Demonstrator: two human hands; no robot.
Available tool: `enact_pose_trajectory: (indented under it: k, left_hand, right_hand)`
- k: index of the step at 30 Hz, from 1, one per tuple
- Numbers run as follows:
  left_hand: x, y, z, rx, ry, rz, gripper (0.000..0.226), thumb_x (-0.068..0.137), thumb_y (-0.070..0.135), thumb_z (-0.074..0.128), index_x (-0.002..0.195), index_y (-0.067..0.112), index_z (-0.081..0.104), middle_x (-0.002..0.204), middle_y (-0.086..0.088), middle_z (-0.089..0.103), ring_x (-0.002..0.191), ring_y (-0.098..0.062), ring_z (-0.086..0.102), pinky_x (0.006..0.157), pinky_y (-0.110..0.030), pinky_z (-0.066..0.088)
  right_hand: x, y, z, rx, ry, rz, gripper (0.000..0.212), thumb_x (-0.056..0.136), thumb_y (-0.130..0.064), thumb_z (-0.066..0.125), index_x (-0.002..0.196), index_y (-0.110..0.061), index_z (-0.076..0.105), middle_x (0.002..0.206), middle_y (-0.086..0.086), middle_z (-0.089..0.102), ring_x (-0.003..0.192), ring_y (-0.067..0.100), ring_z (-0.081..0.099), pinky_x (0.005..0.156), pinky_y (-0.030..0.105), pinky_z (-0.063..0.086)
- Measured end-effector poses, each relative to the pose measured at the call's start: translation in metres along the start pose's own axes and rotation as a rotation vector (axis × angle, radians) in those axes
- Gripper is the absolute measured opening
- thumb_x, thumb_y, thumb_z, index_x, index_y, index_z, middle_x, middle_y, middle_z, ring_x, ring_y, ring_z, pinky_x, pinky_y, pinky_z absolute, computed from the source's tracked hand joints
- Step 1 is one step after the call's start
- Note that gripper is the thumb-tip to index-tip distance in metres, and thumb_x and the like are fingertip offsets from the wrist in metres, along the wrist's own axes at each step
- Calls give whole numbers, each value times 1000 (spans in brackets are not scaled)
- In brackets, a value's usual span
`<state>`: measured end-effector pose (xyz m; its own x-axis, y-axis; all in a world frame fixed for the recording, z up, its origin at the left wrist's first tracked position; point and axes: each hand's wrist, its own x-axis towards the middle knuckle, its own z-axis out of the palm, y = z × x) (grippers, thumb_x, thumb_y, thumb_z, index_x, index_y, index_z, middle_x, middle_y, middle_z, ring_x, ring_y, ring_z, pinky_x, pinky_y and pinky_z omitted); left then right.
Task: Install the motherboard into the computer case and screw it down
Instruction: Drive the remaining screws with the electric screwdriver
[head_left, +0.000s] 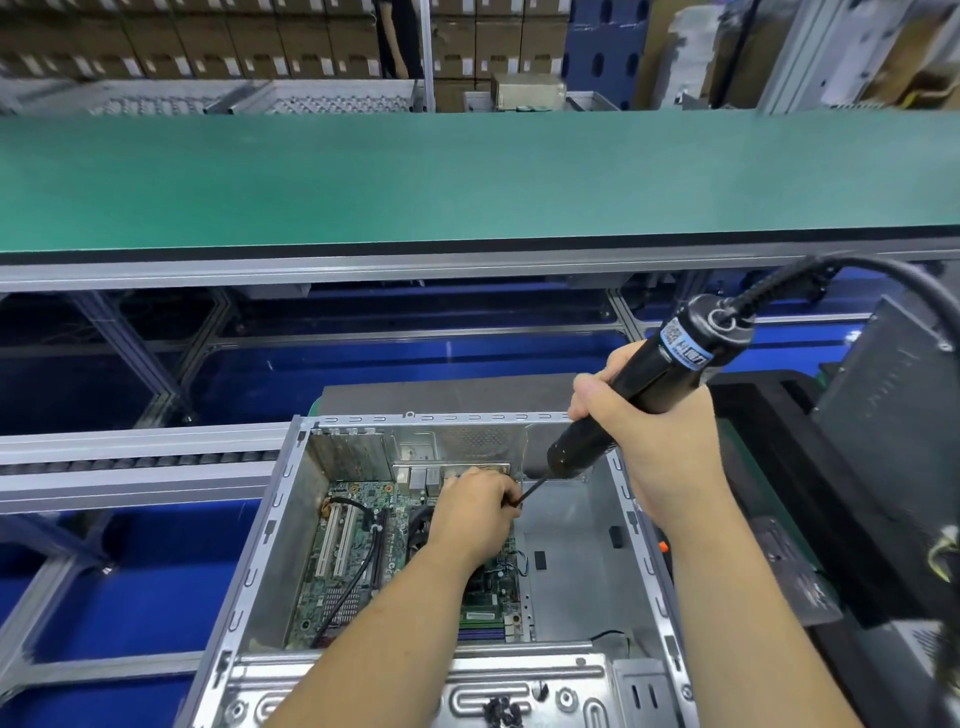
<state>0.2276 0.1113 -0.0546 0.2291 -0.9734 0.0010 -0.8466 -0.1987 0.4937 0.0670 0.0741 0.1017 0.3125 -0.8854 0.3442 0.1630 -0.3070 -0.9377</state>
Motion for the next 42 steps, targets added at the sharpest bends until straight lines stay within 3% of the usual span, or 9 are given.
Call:
enact_pose_trajectory:
  k: [3, 9, 14, 22, 37, 42]
  left_hand:
    - [0, 0, 0, -4, 22, -10, 4, 91, 30, 67, 93, 30, 70, 100, 13, 68, 100, -15, 51, 91, -33, 37]
    - [0, 1, 0, -1, 48, -21, 4, 91, 31, 66, 94, 31, 68, 99, 12, 66, 101, -15, 53, 88, -33, 43]
    - [1, 1, 1, 7, 50, -26, 5, 91, 31, 64, 95, 32, 68, 98, 12, 65, 99, -15, 53, 87, -32, 43]
    - [2, 0, 3, 13, 41, -23, 8, 90, 28, 63, 94, 32, 68, 97, 14, 66, 99, -13, 53, 88, -31, 45]
    - [2, 0, 2, 29, 20, -25, 15, 88, 27, 63, 101, 32, 68, 104, 14, 67, 103, -14, 53, 90, -33, 45]
    - [3, -1, 2, 31, 12, -25, 19, 87, 27, 64, 105, 31, 67, 106, 12, 66, 105, -16, 53, 91, -33, 45]
  right_hand:
    - [-1, 0, 5, -7, 86, 9, 19, 71, -40, 79, 67, -27, 66, 66, 3, 66, 68, 21, 65, 72, 37, 56]
    - [-3, -2, 7, -23, 98, 13, 21, 70, -41, 80, 68, -25, 65, 67, 9, 66, 69, 22, 66, 73, 38, 57]
    - [-3, -2, 8, -21, 103, 0, 17, 70, -40, 80, 69, -29, 67, 68, 9, 68, 69, 21, 67, 73, 31, 58]
    - [-2, -1, 6, -9, 115, -4, 17, 72, -39, 79, 68, -29, 66, 65, 4, 64, 67, 27, 63, 74, 53, 56]
    - [-2, 1, 1, -7, 100, -17, 16, 74, -38, 80, 72, -29, 68, 67, 3, 67, 69, 24, 66, 75, 42, 57]
    - [-3, 0, 1, -13, 105, -9, 17, 73, -39, 80, 72, -29, 66, 70, 18, 62, 68, 22, 69, 75, 42, 58]
